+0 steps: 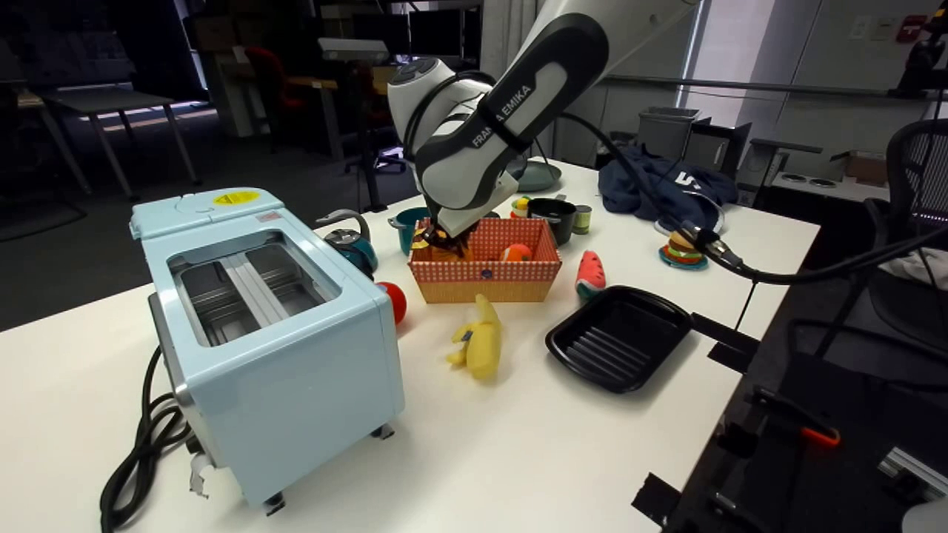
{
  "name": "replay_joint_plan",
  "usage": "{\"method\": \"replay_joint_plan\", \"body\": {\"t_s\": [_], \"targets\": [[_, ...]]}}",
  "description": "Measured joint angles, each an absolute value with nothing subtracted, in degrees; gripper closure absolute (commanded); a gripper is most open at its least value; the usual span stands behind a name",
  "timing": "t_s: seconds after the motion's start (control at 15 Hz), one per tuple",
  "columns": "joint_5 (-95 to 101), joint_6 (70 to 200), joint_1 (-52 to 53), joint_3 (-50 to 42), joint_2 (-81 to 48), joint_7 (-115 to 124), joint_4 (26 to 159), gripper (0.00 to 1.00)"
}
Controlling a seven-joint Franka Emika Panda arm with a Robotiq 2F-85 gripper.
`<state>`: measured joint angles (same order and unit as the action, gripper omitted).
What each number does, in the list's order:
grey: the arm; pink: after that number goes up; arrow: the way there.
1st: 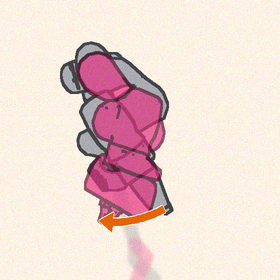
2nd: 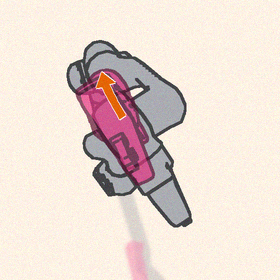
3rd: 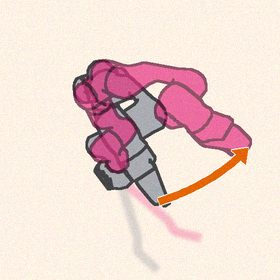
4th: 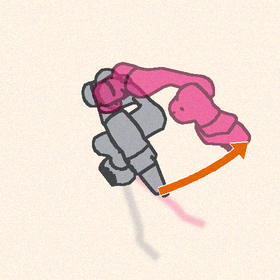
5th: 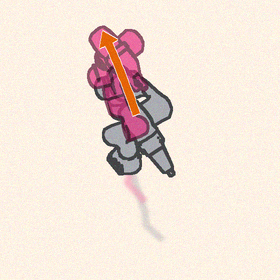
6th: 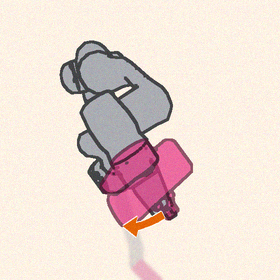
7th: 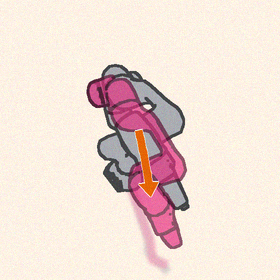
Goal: Put the pineapple plush on the table
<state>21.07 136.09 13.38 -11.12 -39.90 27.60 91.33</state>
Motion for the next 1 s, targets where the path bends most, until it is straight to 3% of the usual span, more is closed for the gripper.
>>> {"method": "replay_joint_plan", "body": {"t_s": [1.0], "targets": [[20.99, 135.69, 13.22, -11.93, -23.27, 32.12, 94.25, 0.98]]}}
